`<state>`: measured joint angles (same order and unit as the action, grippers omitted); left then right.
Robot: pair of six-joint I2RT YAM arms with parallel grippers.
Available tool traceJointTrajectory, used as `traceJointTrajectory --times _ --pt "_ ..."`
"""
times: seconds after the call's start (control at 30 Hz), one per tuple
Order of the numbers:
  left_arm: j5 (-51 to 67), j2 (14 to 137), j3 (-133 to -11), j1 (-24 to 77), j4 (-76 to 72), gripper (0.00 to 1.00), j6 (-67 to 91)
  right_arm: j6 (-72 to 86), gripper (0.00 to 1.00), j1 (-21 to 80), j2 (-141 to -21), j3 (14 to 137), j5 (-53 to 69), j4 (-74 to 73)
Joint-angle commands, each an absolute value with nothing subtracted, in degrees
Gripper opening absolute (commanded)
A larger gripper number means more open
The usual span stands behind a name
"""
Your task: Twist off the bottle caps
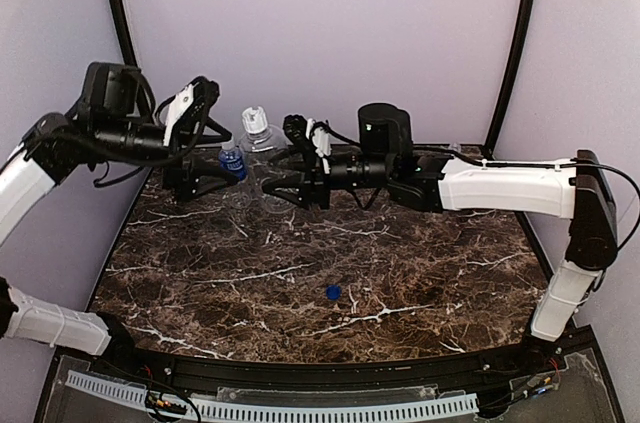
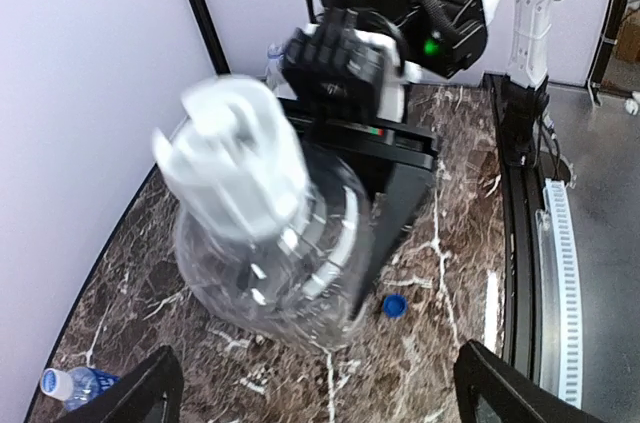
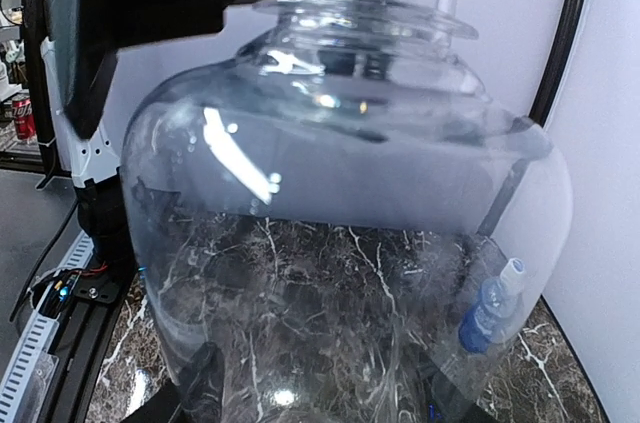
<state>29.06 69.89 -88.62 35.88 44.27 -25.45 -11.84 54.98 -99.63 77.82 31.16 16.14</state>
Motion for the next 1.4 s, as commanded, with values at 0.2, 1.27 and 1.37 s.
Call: traceJointTrajectory --times 0.2,1.27,1.37 --pt "37.9 52.3 -53.9 36.1 -1.8 0.93 -13.2 -10.4 0.49 55.6 -97.6 77.2 35.1 23.2" --pt "34.6 55.7 -46.2 39.6 -16.3 0.45 -9.1 -13.6 0.79 57.7 -100.1 82.0 30.6 15.2" --pt "30.4 54.9 -46.0 39.6 -13.8 0.44 -10.9 -14.7 0.88 57.6 -97.3 81.6 27.4 11.4"
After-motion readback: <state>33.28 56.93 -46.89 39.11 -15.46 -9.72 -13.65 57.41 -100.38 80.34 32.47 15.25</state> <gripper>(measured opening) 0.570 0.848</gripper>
